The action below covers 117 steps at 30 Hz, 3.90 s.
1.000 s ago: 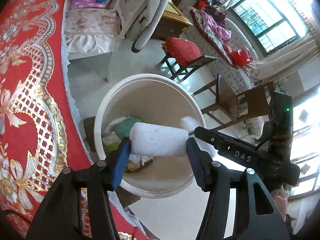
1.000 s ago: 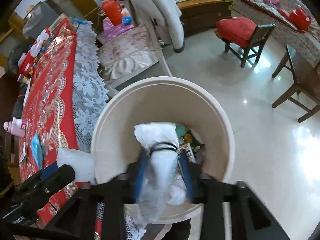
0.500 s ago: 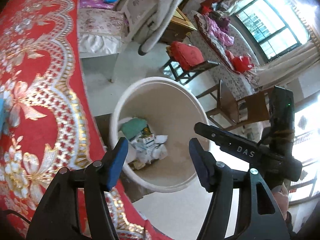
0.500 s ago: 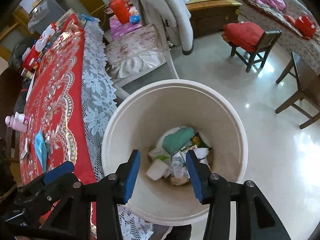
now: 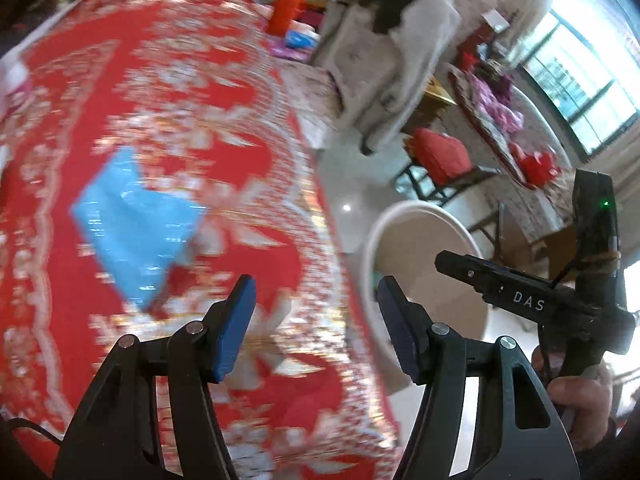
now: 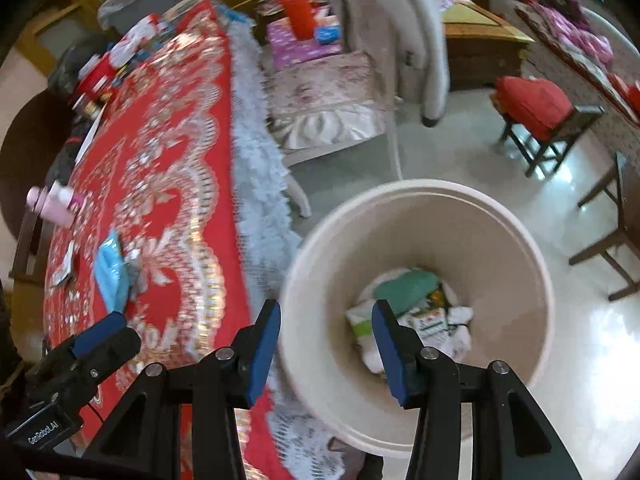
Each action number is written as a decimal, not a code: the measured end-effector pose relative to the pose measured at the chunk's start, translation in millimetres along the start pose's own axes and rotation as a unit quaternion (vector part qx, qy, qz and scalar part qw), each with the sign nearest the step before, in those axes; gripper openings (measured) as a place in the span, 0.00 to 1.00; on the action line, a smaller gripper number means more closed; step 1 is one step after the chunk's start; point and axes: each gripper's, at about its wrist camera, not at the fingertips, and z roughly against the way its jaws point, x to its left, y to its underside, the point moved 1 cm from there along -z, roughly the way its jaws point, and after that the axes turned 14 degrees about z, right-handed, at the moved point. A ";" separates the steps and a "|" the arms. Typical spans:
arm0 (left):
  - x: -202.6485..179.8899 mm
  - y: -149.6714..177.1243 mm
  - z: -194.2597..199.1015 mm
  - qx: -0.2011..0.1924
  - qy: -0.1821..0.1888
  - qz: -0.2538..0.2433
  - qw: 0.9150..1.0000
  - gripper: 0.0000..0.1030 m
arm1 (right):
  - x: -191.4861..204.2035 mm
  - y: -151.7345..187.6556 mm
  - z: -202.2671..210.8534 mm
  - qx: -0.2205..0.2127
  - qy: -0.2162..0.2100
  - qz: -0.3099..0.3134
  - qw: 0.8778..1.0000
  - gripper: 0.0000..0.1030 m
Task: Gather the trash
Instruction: 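Move both tools back over the remaining trash on the table, then grasp the printed snack wrapper with the left gripper while the right grasps the blue packet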
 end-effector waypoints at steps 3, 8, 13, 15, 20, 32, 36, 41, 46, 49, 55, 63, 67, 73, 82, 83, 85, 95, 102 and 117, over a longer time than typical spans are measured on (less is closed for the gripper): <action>30.8 -4.5 15.2 -0.023 -0.022 0.021 0.999 0.60 | 31.0 -12.9 -9.3 0.005 -0.010 0.030 0.999 0.44; 87.2 -13.7 39.1 -0.048 -0.054 0.056 0.996 0.60 | 86.2 -32.3 -24.1 0.013 -0.025 0.079 0.996 0.44; 147.0 -20.4 59.6 -0.063 -0.074 0.097 0.991 0.60 | 144.8 -48.5 -42.3 0.024 -0.034 0.121 0.992 0.45; 169.9 -22.7 67.4 -0.065 -0.079 0.112 0.988 0.60 | 164.9 -52.8 -48.5 0.028 -0.038 0.130 0.990 0.45; 215.9 -30.7 84.2 -0.070 -0.081 0.142 0.984 0.60 | 214.4 -62.7 -64.2 0.039 -0.039 0.151 0.987 0.45; 287.5 -62.5 103.5 -0.078 -0.074 0.185 0.977 0.60 | 275.8 -81.1 -85.4 0.054 -0.033 0.158 0.985 0.46; 300.6 -75.4 107.0 -0.081 -0.070 0.192 0.976 0.60 | 285.6 -89.3 -89.6 0.055 -0.030 0.160 0.985 0.49; 310.8 -100.7 114.1 -0.091 -0.069 0.191 0.975 0.60 | 289.7 -100.4 -94.4 0.056 -0.027 0.151 0.987 0.52; 323.0 -144.8 123.2 -0.117 -0.081 0.184 0.973 0.60 | 292.0 -108.7 -97.0 0.056 -0.022 0.146 0.987 0.52; 329.9 -171.6 113.8 -0.108 -0.101 0.172 0.974 0.60 | 291.6 -112.2 -98.5 0.056 -0.021 0.141 0.988 0.53; 352.1 -207.9 85.8 -0.090 -0.129 0.161 0.974 0.60 | 285.0 -114.9 -103.2 0.061 -0.020 0.129 0.990 0.53; 376.6 -215.9 52.2 -0.047 -0.163 0.154 0.973 0.60 | 261.2 -116.2 -106.8 0.061 -0.018 0.095 0.993 0.53; 378.3 -201.3 47.1 -0.026 -0.167 0.150 0.974 0.60 | 254.3 -115.0 -108.3 0.062 -0.025 0.085 0.994 0.53; 372.7 -172.5 53.6 -0.005 -0.147 0.168 0.975 0.60 | 250.4 -114.4 -109.6 0.063 -0.034 0.087 0.994 0.54; 341.7 -118.9 62.0 0.029 -0.100 0.169 0.980 0.60 | 247.6 -114.4 -102.2 0.052 -0.050 0.093 0.993 0.57; 339.0 -114.1 62.8 0.033 -0.096 0.169 0.980 0.60 | 246.7 -114.0 -101.0 0.050 -0.051 0.093 0.993 0.58; 333.5 -105.5 64.6 0.042 -0.080 0.170 0.981 0.60 | 242.1 -112.2 -97.8 0.046 -0.053 0.091 0.993 0.59; 316.0 -103.8 77.5 0.017 -0.053 0.164 0.985 0.60 | 229.3 -89.7 -99.4 0.062 -0.041 0.127 0.989 0.66; 314.1 -123.5 78.0 -0.011 -0.055 0.140 0.989 0.60 | 246.8 -74.3 -109.5 0.071 -0.048 0.180 0.980 0.69; 303.1 -110.6 48.6 0.100 -0.028 0.063 0.993 0.60 | 270.9 -61.5 -114.5 0.073 -0.033 0.235 0.969 0.69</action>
